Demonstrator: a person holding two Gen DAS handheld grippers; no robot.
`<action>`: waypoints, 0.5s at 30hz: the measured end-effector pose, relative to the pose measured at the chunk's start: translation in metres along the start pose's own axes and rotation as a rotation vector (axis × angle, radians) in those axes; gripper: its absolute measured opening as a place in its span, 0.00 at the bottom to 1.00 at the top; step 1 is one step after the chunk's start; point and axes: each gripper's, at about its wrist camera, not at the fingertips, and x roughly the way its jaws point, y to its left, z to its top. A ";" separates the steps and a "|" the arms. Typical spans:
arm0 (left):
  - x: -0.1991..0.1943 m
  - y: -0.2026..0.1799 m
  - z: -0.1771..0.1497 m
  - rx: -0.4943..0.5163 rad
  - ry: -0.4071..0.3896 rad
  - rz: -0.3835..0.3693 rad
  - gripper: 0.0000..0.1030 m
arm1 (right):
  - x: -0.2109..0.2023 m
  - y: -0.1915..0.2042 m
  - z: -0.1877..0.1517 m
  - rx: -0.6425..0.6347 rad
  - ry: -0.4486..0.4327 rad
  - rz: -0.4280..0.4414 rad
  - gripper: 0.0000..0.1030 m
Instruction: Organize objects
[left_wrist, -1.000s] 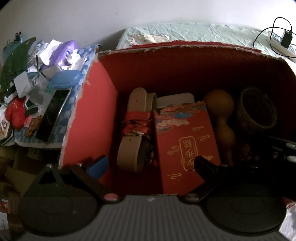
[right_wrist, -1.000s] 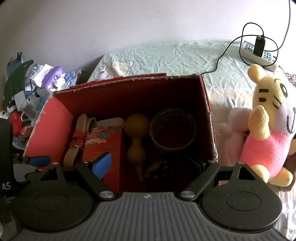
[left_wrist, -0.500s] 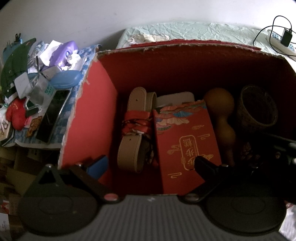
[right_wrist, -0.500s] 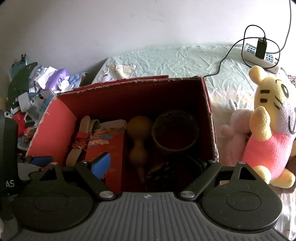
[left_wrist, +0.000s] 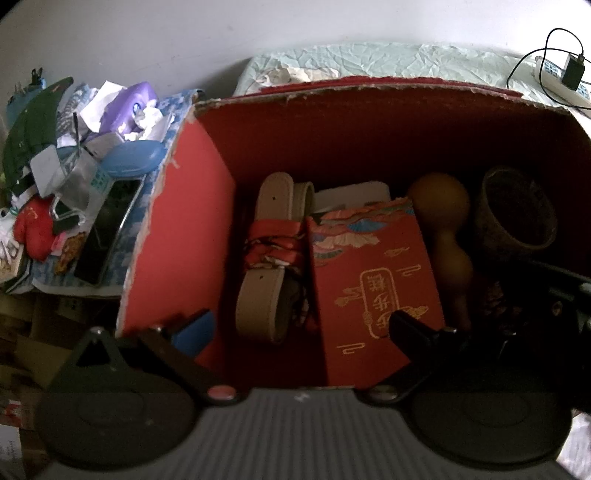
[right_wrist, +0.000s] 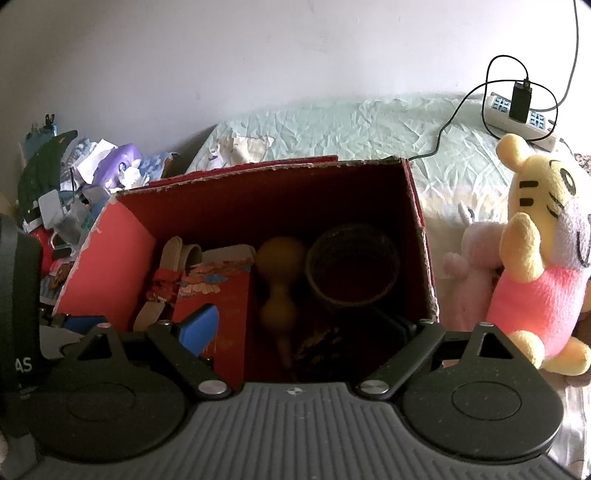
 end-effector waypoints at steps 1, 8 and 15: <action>0.000 0.000 0.000 0.001 0.001 0.001 0.98 | 0.000 0.000 0.000 0.000 -0.003 0.000 0.89; 0.000 -0.002 -0.001 0.007 -0.004 0.009 0.98 | -0.001 0.001 -0.002 -0.004 -0.019 0.008 0.91; -0.001 -0.003 -0.001 0.018 -0.010 0.024 0.98 | 0.000 0.001 -0.003 -0.006 -0.033 0.006 0.92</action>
